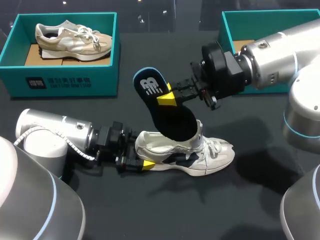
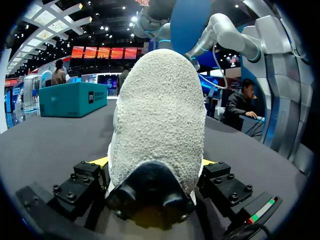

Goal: Take the shoe out of the shoebox, open the shoe tongue, remove and reinsert the insole, then place the shoe into the shoebox

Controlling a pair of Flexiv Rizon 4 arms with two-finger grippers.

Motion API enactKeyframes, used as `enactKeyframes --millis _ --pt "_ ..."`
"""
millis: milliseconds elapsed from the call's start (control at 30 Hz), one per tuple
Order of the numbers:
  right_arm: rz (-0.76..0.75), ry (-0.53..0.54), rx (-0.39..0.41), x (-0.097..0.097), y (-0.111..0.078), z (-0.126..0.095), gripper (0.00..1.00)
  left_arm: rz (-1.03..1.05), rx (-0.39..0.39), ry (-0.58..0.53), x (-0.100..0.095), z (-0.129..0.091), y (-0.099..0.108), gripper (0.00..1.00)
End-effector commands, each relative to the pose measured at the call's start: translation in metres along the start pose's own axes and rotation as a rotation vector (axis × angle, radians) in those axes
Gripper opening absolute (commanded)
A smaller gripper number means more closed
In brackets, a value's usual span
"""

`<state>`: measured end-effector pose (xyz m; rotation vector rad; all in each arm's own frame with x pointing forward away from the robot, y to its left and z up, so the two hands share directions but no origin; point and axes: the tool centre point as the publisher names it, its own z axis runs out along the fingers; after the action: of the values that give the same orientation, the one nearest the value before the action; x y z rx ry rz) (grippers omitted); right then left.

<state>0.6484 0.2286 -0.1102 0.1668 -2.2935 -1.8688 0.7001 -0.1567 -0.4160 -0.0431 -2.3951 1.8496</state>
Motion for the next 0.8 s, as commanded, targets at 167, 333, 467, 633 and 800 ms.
enactKeyframes --millis 167,333,467,633,800 --pt "0.0 -0.028 -0.002 0.005 -0.002 -0.001 0.0 0.0 -0.001 0.001 -0.001 0.0 0.002 0.0" --pt "0.06 -0.077 -0.044 0.02 0.001 -0.015 0.0 0.0 -0.001 0.001 -0.001 0.0 0.002 0.0" --pt "0.084 -0.1 -0.09 0.037 0.005 -0.027 0.0 0.0 -0.001 0.001 -0.001 0.0 0.002 0.0" --pt "0.159 -0.139 -0.121 0.054 0.006 -0.035 0.0 0.0 -0.001 0.001 -0.001 0.0 0.002 0.0" --pt "0.303 -0.139 -0.234 0.067 0.003 -0.039 0.0 0.0 -0.001 0.001 -0.001 0.0 0.002 0.0"
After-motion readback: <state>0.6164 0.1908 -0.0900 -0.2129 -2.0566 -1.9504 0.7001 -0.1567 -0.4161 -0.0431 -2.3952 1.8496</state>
